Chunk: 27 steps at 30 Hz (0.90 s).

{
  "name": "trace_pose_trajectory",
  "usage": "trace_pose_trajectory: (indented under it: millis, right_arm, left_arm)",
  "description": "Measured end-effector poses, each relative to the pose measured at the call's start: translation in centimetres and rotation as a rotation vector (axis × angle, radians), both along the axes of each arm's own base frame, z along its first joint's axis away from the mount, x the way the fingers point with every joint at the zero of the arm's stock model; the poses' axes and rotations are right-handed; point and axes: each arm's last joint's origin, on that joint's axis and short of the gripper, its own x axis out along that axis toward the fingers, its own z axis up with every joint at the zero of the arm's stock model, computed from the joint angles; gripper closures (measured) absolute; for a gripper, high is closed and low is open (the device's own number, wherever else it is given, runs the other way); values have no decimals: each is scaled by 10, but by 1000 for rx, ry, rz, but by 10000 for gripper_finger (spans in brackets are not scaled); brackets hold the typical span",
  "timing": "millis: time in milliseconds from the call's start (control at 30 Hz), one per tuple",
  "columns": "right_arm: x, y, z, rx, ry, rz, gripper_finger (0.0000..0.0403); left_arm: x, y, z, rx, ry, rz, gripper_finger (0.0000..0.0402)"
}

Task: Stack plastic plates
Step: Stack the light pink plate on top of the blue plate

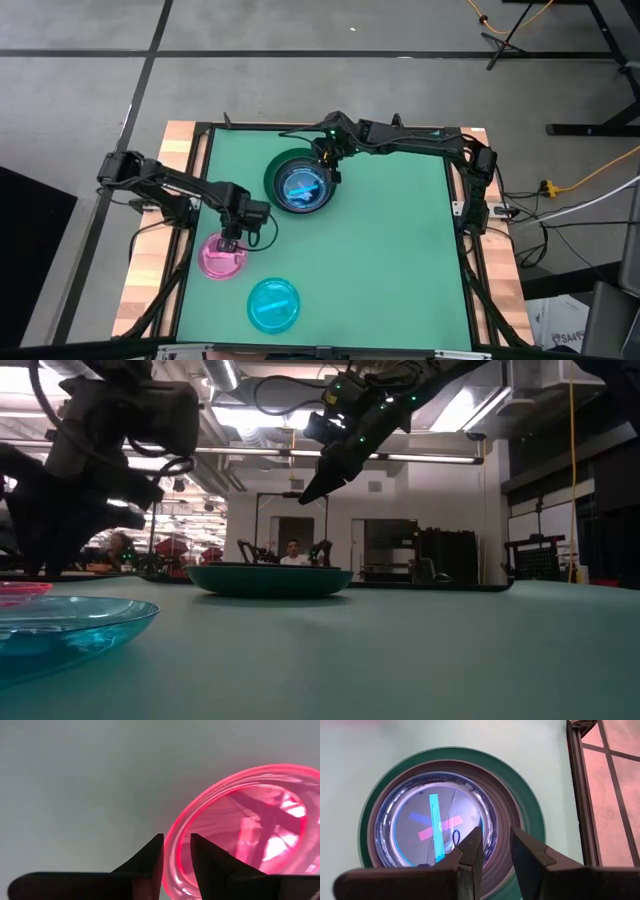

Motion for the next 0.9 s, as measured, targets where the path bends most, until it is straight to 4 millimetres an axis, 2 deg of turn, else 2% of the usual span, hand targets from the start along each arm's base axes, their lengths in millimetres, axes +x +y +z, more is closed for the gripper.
trace_pose_trajectory:
  millis: [567, 900]
  right_arm:
    - [0, 0, 0, 0, 0, 1, 315]
    - [0, 0, 0, -1, 0, 1, 315]
  left_arm:
    - [5, -2, -21, 54, 115, -4, 311]
    - [5, -2, -23, 53, 128, -4, 318]
